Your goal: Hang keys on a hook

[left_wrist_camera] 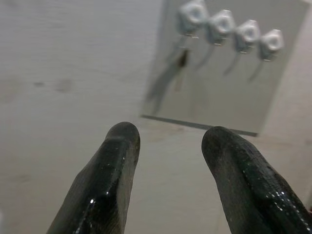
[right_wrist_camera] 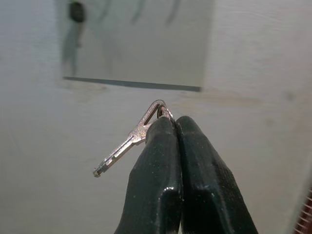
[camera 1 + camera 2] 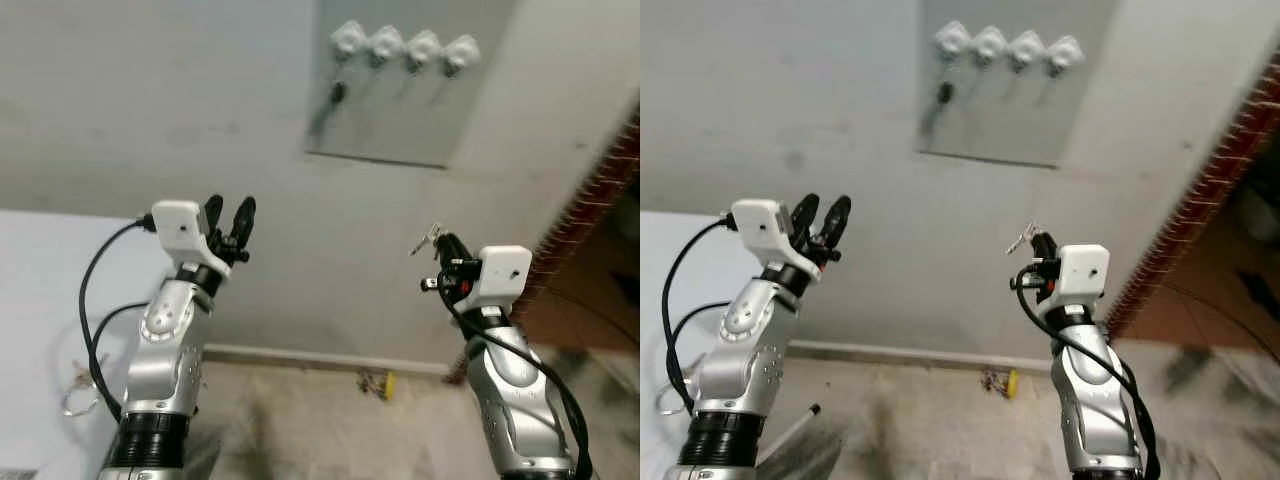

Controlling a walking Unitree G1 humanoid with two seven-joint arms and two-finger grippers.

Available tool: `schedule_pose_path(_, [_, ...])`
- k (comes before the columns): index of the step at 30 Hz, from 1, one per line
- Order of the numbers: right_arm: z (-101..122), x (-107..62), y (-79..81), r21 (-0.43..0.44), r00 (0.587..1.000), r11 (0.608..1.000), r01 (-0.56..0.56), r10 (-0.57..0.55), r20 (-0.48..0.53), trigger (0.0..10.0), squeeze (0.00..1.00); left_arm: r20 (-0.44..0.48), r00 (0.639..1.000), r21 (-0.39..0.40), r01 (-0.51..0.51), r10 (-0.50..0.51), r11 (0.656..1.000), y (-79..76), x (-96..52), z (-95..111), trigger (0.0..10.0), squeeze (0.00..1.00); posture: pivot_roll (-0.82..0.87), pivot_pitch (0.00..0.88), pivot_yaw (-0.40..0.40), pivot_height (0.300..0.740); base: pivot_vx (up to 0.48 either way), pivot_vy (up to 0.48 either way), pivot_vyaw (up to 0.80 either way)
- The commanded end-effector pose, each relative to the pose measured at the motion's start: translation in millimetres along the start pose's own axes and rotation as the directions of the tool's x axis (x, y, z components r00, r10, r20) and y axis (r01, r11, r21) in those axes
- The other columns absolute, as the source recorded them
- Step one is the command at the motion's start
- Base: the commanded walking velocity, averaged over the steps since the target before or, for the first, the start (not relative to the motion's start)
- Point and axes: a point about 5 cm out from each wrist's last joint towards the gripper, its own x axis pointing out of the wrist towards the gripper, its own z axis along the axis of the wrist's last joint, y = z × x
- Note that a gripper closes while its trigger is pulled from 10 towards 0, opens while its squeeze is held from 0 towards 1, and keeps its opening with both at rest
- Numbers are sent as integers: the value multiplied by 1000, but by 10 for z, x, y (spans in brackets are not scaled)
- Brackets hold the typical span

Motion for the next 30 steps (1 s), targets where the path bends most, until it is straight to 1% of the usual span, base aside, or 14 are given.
schedule_pose_path(1, [21,1,-42,-4,1000,1000,22,-22,6,10000,0,-1,1000,0,6,-6,1000,-40,11,9,10000,0,-100,0,-47,740,0,0,-750])
schedule_pose_path(2, [27,0,-44,36,999,999,37,-38,13,10000,0,-3,1000,-5,7,-7,1000,-49,13,8,10000,0,-101,0,-45,740,0,0,-738])
schedule_pose_path(3, [45,6,-43,44,999,998,37,-37,19,10000,0,-7,1000,-12,5,-5,1000,-56,20,4,10000,0,-101,0,-45,740,0,0,0])
schedule_pose_path(5, [53,10,-46,28,999,999,44,-45,18,10000,0,-11,1000,-17,3,-3,1000,-58,23,1,10000,0,-101,0,-42,740,0,0,0])
schedule_pose_path(6, [30,16,-65,42,997,996,73,-73,-3,10000,0,-17,1000,-22,1,-1,1000,-60,23,-6,10000,0,-102,0,-40,740,0,0,0])
schedule_pose_path(8, [9,17,-79,52,995,994,94,-93,-22,10000,0,-27,1000,-30,-4,3,1000,-63,21,-17,10000,0,-103,0,-38,740,0,0,0])
schedule_pose_path(12, [-34,2,-104,49,989,989,138,-135,-60,10000,0,-39,999,-36,-8,6,999,-67,14,-29,10000,0,-107,0,-32,740,0,0,0])
schedule_pose_path(13, [-48,-3,-114,47,986,987,154,-151,-73,10000,0,-52,999,-51,-11,8,999,-72,10,-47,10000,0,-107,0,-32,740,0,0,0])
schedule_pose_path(16, [-43,-11,-110,46,987,988,151,-147,-69,10000,0,-55,998,-44,-10,7,999,-80,4,-51,10000,0,-109,0,-31,740,0,0,0])
schedule_pose_path(18, [-41,-18,-108,45,986,987,153,-149,-72,10000,0,-85,996,-56,-20,15,998,-83,-3,-80,10000,0,-111,0,-30,740,0,0,0])
schedule_pose_path(23, [-34,-28,-106,40,986,987,156,-153,-73,10000,0,-88,996,-81,-8,1,997,-116,-9,-93,10000,0,-115,0,-31,740,0,0,0])
schedule_pose_path(29, [-38,-41,-108,39,985,987,156,-153,-75,10000,0,-102,995,-79,-9,1,997,-124,-13,-105,10000,0,-117,0,-31,740,0,0,0])
schedule_pose_path(30, [-38,-40,-101,40,986,987,156,-152,-73,10000,0,-103,995,-69,-8,1,998,-116,-10,-104,10000,0,-116,0,-24,740,0,0,0])
